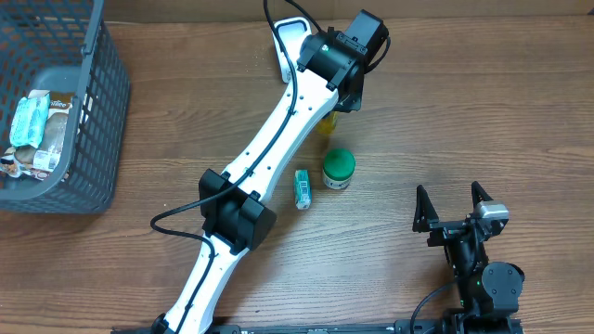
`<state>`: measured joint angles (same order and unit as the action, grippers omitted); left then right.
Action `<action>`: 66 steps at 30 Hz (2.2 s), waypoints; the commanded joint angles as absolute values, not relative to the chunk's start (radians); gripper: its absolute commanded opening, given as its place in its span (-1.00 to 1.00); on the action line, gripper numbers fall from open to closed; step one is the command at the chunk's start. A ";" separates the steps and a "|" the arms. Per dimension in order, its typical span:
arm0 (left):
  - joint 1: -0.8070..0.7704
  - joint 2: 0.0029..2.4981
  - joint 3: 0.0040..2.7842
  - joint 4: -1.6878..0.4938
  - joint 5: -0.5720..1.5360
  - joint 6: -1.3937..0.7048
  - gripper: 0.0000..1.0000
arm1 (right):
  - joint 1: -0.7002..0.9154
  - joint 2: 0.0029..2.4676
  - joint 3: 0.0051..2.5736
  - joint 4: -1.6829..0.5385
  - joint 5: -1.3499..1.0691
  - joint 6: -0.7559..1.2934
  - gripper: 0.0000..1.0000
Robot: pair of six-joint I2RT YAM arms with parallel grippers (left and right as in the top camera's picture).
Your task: Scan the item barcode
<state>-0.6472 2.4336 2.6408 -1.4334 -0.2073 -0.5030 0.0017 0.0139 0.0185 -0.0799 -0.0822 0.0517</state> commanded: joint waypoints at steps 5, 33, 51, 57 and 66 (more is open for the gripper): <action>-0.677 2.433 2.637 -1.408 -0.226 -0.521 -0.69 | 0.006 0.003 0.008 -0.076 -0.088 0.052 1.00; -0.777 2.476 2.637 -1.330 -0.153 -0.542 -0.68 | 0.006 0.003 0.008 -0.076 -0.088 0.052 1.00; -0.788 2.539 2.637 -1.327 -0.158 -0.566 -0.53 | 0.006 0.003 0.008 -0.076 -0.088 0.052 1.00; -0.788 2.564 2.637 -1.335 -0.155 -0.565 -0.21 | 0.006 0.003 0.008 -0.076 -0.088 0.052 1.00; -0.788 2.563 2.642 -1.332 -0.155 -0.561 0.50 | 0.006 0.003 0.008 -0.077 -0.088 0.052 1.00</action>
